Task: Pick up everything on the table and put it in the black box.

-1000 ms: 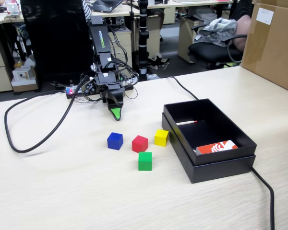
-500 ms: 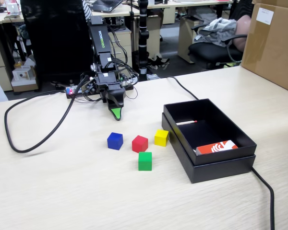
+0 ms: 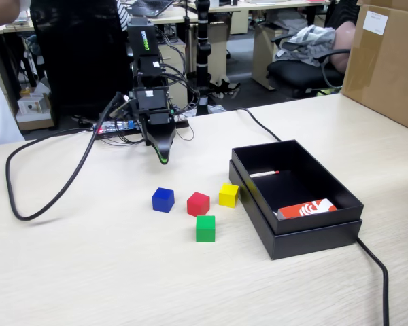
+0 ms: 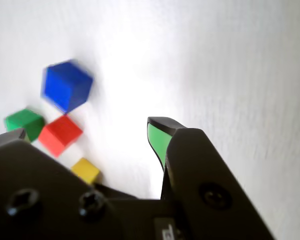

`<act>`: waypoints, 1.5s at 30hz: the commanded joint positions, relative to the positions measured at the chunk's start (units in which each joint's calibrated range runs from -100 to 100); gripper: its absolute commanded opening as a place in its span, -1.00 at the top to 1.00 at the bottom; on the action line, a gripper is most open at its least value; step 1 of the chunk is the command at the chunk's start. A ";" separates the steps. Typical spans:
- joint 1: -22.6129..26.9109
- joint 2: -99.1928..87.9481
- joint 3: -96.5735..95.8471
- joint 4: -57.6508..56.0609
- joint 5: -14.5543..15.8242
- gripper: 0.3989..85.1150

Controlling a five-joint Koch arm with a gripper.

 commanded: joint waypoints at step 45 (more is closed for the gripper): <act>16.51 59.44 75.30 -22.81 1.47 0.81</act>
